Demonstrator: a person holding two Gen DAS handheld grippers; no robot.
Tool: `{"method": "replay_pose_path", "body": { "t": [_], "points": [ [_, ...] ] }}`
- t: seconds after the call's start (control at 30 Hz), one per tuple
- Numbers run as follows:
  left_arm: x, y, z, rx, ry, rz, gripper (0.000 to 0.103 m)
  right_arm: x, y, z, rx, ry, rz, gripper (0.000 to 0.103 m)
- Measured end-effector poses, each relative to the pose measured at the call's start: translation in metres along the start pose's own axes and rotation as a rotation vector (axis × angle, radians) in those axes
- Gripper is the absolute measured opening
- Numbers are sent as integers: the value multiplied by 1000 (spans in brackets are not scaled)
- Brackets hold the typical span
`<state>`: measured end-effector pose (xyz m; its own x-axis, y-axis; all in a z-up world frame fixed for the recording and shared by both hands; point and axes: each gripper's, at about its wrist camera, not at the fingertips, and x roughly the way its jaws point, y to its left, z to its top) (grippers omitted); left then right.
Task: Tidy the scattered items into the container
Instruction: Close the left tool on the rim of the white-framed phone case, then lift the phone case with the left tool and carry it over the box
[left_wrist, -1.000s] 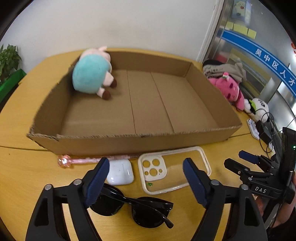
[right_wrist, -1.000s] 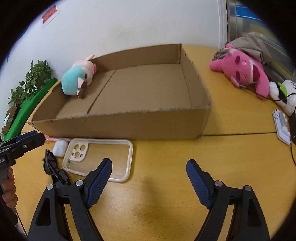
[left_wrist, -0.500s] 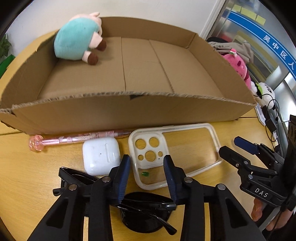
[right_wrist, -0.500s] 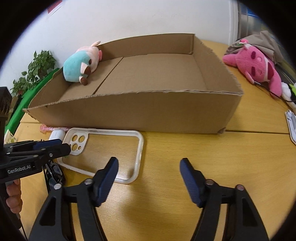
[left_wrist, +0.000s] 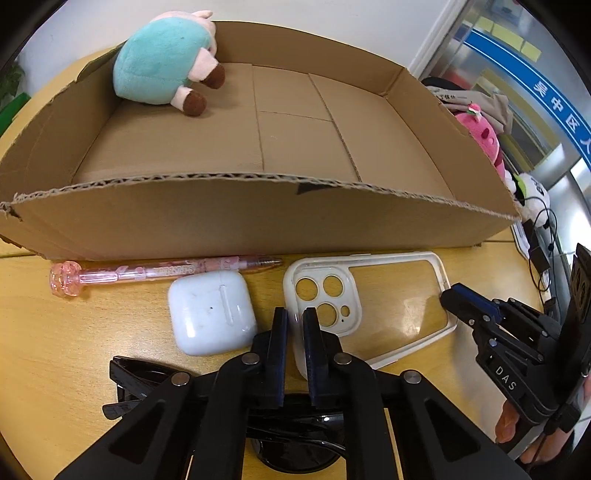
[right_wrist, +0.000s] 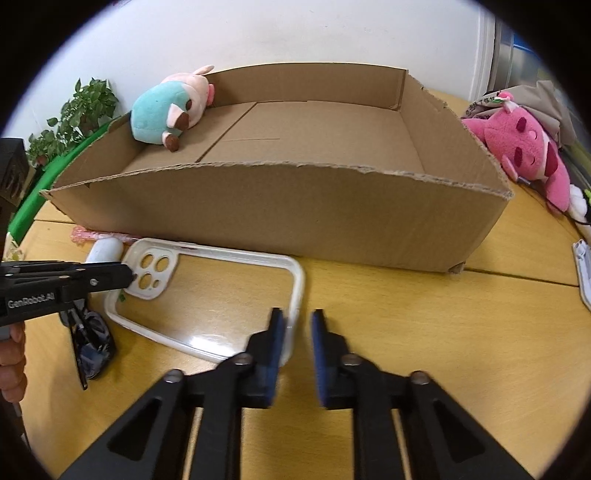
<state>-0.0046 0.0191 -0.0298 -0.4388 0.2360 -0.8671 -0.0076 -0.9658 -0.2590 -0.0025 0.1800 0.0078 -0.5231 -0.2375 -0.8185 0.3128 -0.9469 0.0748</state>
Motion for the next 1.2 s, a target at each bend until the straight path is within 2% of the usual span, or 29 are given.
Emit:
{"method": "replay_pose_path", "body": {
  "t": [0.13, 0.23, 0.4, 0.6, 0.8, 0.97, 1.07, 1.2],
  "points": [
    [-6, -3, -3, -7, -12, 7, 8, -3, 0, -4, 9, 8, 14, 6],
    [-26, -11, -6, 10, -76, 24, 7, -13, 0, -8, 30, -2, 41, 6],
    [-82, -28, -3, 67, -218, 50, 7, -62, 12, -3, 13, -140, 28, 6],
    [-148, -45, 22, 122, -374, 68, 7, -129, 16, 38, 10, -346, 22, 6],
    [-205, -54, 64, 157, -519, 79, 7, -179, 21, 99, -51, -480, 28, 6],
    [-241, -61, 114, 192, -625, 91, 6, -203, 27, 146, -110, -543, -17, 7],
    [-250, -57, 152, 193, -639, 84, 6, -205, 24, 174, -111, -563, -13, 7],
    [-246, -52, 197, 213, -646, 116, 6, -193, 15, 221, -104, -558, -23, 7]
  ]
}}
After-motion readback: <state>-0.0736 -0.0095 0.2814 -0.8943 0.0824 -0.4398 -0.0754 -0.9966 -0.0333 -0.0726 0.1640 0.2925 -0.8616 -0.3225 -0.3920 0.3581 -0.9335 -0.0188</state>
